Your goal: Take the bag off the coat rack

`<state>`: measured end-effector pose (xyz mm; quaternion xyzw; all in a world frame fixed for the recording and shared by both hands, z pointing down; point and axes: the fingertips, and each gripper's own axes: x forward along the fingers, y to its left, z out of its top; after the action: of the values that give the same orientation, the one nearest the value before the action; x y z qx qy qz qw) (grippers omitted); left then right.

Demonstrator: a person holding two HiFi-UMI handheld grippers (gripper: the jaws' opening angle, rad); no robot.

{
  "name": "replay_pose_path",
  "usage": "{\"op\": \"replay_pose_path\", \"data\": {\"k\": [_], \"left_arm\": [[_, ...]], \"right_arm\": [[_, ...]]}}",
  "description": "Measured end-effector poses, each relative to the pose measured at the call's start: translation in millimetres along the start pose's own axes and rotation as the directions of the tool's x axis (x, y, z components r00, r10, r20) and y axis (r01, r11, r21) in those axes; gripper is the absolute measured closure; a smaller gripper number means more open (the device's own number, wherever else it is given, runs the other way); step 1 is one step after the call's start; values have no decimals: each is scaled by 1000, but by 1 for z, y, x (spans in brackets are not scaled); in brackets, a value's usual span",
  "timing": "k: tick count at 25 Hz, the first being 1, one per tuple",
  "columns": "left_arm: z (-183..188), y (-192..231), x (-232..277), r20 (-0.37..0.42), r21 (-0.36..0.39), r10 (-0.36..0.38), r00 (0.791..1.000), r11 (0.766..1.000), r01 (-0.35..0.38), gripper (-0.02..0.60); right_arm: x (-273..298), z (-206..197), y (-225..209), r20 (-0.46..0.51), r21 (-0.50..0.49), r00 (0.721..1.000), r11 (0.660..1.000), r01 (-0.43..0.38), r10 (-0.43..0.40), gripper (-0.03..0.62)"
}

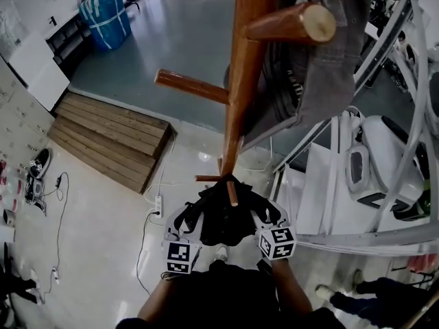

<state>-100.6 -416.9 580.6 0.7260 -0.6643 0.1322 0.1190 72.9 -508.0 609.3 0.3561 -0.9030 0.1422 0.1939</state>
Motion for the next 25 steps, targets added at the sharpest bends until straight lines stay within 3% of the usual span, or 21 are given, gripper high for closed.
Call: {"op": "replay_pose_path", "data": {"k": [11, 25], "left_arm": [[3, -5, -3, -10, 17, -54, 998, 998, 54, 489], [16, -15, -20, 21, 34, -133, 991, 991, 132, 500]], "right_arm": [[-9, 0, 4, 1, -4, 999, 999, 44, -44, 470], [-36, 6, 16, 35, 6, 995, 995, 98, -98, 500]]}}
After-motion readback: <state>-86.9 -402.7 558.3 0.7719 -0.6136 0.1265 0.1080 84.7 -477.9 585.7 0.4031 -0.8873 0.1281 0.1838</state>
